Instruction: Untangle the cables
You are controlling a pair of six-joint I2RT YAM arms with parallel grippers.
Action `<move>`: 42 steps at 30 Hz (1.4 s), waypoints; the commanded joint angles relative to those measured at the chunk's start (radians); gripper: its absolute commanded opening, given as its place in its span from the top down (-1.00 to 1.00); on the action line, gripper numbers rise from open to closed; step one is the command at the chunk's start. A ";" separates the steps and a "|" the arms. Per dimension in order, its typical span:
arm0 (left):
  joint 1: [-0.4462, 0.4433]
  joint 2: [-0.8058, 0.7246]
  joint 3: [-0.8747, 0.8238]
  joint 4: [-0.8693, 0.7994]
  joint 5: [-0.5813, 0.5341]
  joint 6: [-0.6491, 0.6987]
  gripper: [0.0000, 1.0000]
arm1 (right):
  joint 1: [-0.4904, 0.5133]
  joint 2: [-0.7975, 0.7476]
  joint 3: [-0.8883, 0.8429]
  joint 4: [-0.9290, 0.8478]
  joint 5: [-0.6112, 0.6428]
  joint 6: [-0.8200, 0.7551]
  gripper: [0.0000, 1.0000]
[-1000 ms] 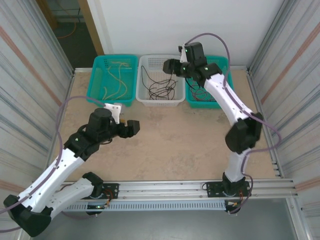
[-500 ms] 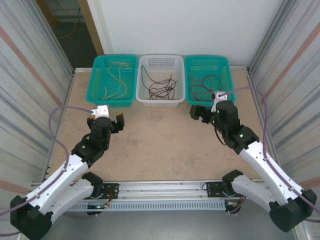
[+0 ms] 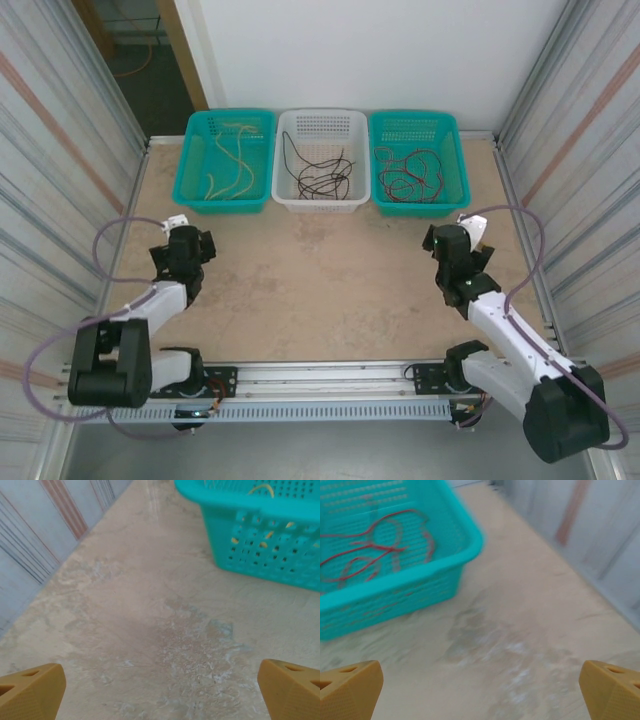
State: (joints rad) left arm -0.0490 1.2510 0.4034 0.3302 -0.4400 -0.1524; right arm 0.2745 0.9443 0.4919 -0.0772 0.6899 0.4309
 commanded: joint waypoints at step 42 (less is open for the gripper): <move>-0.002 0.258 -0.009 0.492 0.296 0.189 -0.97 | -0.296 0.597 -0.095 0.900 -0.564 -0.325 -0.98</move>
State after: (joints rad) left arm -0.0414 1.5166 0.3847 0.7940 -0.1390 0.0177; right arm -0.0238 1.5497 0.3817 0.8219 0.1329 0.1188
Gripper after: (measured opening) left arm 0.987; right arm 0.989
